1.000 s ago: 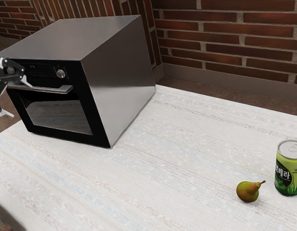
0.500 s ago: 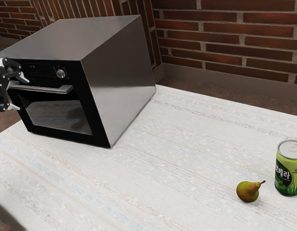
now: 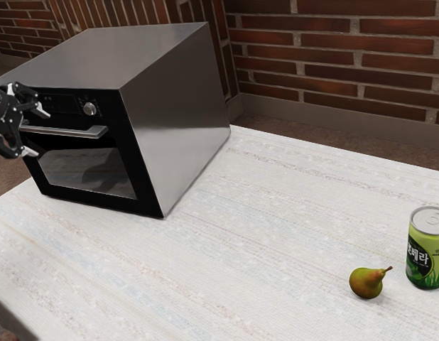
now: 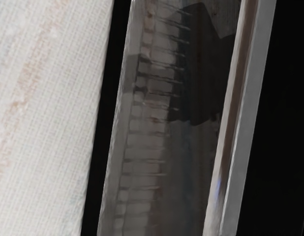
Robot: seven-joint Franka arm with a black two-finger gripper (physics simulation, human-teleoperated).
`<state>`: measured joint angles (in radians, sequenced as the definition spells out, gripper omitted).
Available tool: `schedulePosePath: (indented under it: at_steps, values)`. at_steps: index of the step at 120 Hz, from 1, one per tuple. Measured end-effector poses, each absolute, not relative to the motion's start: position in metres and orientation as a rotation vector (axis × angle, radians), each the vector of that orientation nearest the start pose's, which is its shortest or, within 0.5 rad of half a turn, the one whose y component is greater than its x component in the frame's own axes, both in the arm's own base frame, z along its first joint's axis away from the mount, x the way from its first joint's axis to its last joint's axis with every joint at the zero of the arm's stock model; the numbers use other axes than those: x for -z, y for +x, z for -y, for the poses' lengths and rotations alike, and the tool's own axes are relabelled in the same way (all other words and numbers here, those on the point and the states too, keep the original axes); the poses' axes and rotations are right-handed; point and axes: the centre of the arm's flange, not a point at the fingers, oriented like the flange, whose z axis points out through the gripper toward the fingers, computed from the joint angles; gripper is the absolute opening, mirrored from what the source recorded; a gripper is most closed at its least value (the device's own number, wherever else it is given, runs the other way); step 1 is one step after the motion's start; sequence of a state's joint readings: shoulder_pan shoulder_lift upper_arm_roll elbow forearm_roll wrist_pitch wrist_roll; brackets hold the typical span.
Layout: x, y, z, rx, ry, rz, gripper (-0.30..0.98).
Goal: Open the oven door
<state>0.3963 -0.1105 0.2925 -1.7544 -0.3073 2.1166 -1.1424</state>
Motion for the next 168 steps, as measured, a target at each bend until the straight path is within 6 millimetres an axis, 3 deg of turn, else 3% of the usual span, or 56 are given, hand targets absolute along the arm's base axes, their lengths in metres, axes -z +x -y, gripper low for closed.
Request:
schedulePosePath:
  at_steps: [31, 69, 115, 125, 141, 160, 168]
  values:
    - [-0.648, 0.456, -0.362, -0.514, 1.535, -2.192, 0.69]
    - [-0.621, 0.454, -0.363, -0.455, 1.544, -2.207, 0.68]
    - [-0.607, 0.456, -0.358, -0.449, 1.541, -2.197, 0.68]
    - [-0.604, 0.435, -0.346, -0.447, 1.528, -2.182, 0.68]
    - [-0.590, 0.375, -0.318, -0.457, 1.507, -2.164, 0.68]
    - [-0.559, 0.278, -0.283, -0.527, 1.436, -2.160, 0.68]
    - [-0.554, 0.249, -0.276, -0.580, 1.401, -2.162, 0.68]
